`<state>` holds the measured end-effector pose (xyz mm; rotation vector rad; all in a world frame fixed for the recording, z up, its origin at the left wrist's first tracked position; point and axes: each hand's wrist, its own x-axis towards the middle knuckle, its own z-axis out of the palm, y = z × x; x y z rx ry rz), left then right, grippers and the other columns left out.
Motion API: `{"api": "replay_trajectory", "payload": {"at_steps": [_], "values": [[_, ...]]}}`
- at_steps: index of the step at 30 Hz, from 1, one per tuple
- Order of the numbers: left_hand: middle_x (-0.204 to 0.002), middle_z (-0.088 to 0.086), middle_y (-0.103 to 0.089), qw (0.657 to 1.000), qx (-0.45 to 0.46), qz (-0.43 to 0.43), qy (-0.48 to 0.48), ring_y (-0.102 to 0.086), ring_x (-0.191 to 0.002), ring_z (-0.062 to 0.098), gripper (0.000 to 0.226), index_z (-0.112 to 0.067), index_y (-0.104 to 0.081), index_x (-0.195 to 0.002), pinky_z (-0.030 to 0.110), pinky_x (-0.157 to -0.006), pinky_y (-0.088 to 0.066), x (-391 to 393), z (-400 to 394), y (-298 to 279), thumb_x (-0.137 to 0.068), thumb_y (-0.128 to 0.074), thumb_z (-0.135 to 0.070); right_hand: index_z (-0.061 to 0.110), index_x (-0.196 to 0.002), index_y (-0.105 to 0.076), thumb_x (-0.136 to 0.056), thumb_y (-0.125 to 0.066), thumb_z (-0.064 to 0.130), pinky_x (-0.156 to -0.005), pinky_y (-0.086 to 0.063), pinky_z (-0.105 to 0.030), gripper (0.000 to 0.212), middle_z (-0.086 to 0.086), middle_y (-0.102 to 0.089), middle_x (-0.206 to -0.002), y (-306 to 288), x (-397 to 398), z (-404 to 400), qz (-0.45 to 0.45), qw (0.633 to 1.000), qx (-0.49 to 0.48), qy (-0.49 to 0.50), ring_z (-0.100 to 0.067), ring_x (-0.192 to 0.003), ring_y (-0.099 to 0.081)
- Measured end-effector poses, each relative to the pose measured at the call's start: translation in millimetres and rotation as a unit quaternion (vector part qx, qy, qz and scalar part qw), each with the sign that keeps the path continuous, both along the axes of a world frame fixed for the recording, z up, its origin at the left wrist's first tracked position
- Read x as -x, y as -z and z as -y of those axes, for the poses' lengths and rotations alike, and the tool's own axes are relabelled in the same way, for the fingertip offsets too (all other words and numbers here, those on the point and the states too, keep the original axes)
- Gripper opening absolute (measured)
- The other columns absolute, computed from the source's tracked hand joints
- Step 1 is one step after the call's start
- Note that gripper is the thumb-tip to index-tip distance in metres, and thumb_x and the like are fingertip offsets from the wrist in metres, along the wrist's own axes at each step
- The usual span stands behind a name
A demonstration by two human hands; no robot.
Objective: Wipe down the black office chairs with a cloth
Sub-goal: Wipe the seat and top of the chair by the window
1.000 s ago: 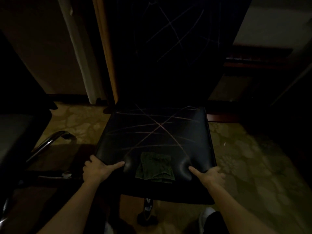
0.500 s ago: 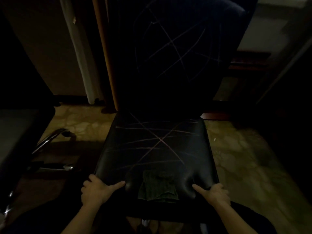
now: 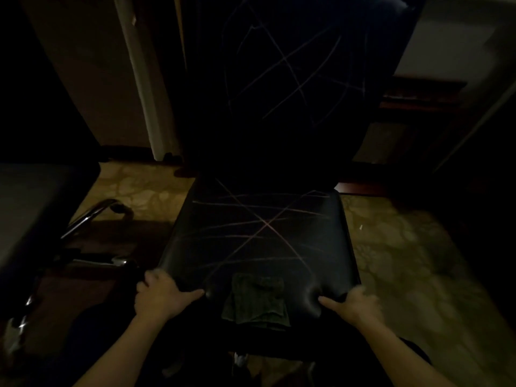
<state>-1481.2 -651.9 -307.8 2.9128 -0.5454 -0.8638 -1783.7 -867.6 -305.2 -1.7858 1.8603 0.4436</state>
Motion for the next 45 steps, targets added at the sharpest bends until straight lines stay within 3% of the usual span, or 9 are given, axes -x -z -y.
{"api": "replay_trajectory", "payload": {"at_steps": [3, 5, 13, 21, 23, 25, 28, 40, 45], "values": [[-0.144, 0.015, -0.04, 0.973, 0.166, 0.115, 0.11, -0.039, -0.129, 0.034, 0.089, -0.014, -0.032, -0.147, 0.041, -0.101, -0.04, 22, 18, -5, -0.08, -0.058, -0.066, 0.017, -0.143, -0.03, -0.082, -0.061, 0.061, -0.092, -0.046, -0.038, 0.082, -0.012, -0.038, -0.134, -25, -31, -20, 0.055, 0.967, 0.194, -0.154, -0.029, -0.117, -0.046], [-0.123, 0.001, -0.053, 0.961, 0.237, 0.052, 0.135, -0.054, -0.111, 0.022, 0.07, -0.023, -0.044, -0.138, 0.033, -0.085, -0.048, 40, 34, -8, -0.082, -0.057, -0.064, 0.023, -0.131, -0.047, -0.088, -0.058, 0.055, -0.082, -0.05, -0.034, 0.054, -0.001, -0.045, -0.121, -31, -62, -37, 0.154, 0.948, 0.187, -0.205, -0.021, -0.105, -0.055], [-0.106, -0.012, -0.052, 0.951, 0.261, -0.057, 0.152, -0.057, -0.1, 0.007, 0.017, -0.03, -0.056, -0.104, 0.027, -0.088, -0.049, 47, 63, 5, -0.089, -0.065, -0.029, 0.027, -0.119, -0.047, -0.097, -0.05, 0.042, -0.07, -0.045, -0.025, 0.026, 0.005, -0.042, -0.121, -6, -132, -74, 0.125, 0.949, 0.103, -0.269, -0.017, -0.09, -0.062], [-0.092, -0.015, -0.05, 0.942, 0.284, -0.061, 0.166, -0.056, -0.087, 0.008, 0.032, -0.035, -0.053, -0.091, 0.029, -0.08, -0.049, -26, 14, 9, -0.08, -0.076, -0.017, 0.028, -0.102, -0.055, -0.081, -0.068, 0.036, -0.047, -0.047, -0.019, 0.025, 0.002, -0.052, -0.101, 10, -192, -110, 0.176, 0.926, 0.174, -0.285, -0.008, -0.062, -0.058], [-0.11, -0.005, -0.055, 0.945, 0.267, 0.005, 0.186, -0.055, -0.111, 0.026, 0.029, -0.031, -0.059, -0.086, 0.04, -0.089, -0.045, -44, 5, 18, -0.071, -0.083, -0.024, 0.026, -0.1, -0.058, -0.077, -0.072, 0.032, -0.041, -0.047, -0.02, 0.028, 0.0, -0.052, -0.095, 21, -205, -119, 0.179, 0.926, 0.195, -0.269, -0.009, -0.06, -0.057], [-0.146, 0.007, -0.039, 0.954, 0.233, 0.03, 0.186, -0.025, -0.141, 0.038, 0.027, -0.031, -0.061, -0.086, 0.058, -0.105, -0.03, -55, 4, 26, -0.07, -0.082, -0.034, 0.024, -0.101, -0.059, -0.074, -0.079, 0.026, -0.041, -0.048, -0.023, 0.034, -0.003, -0.053, -0.096, 31, -211, -125, 0.172, 0.926, 0.215, -0.258, -0.012, -0.063, -0.057], [-0.161, 0.007, -0.015, 0.958, 0.218, 0.014, 0.188, -0.002, -0.148, 0.038, 0.021, -0.034, -0.057, -0.089, 0.062, -0.113, -0.016, -60, 4, 31, -0.078, -0.075, -0.04, 0.021, -0.101, -0.062, -0.07, -0.084, 0.021, -0.044, -0.047, -0.024, 0.038, -0.007, -0.054, -0.096, 38, -215, -130, 0.164, 0.922, 0.248, -0.249, -0.016, -0.067, -0.057], [-0.16, -0.007, 0.0, 0.978, 0.104, 0.023, 0.18, -0.004, -0.147, 0.027, 0.019, -0.042, -0.042, -0.103, 0.049, -0.112, -0.029, -35, 2, 8, -0.091, -0.052, -0.052, 0.024, -0.103, -0.062, -0.075, -0.072, 0.032, -0.048, -0.046, -0.019, 0.031, -0.002, -0.054, -0.096, 34, -207, -139, 0.177, 0.913, 0.261, -0.258, -0.012, -0.071, -0.057], [-0.147, -0.007, -0.028, 0.969, 0.171, 0.056, 0.168, -0.031, -0.131, 0.026, 0.022, -0.04, -0.052, -0.098, 0.048, -0.098, -0.043, -40, -10, 11, -0.083, -0.064, -0.05, 0.022, -0.105, -0.06, -0.079, -0.07, 0.026, -0.047, -0.048, -0.023, 0.028, -0.004, -0.054, -0.096, 42, -220, -140, 0.201, 0.895, 0.287, -0.277, -0.014, -0.071, -0.056]]}}
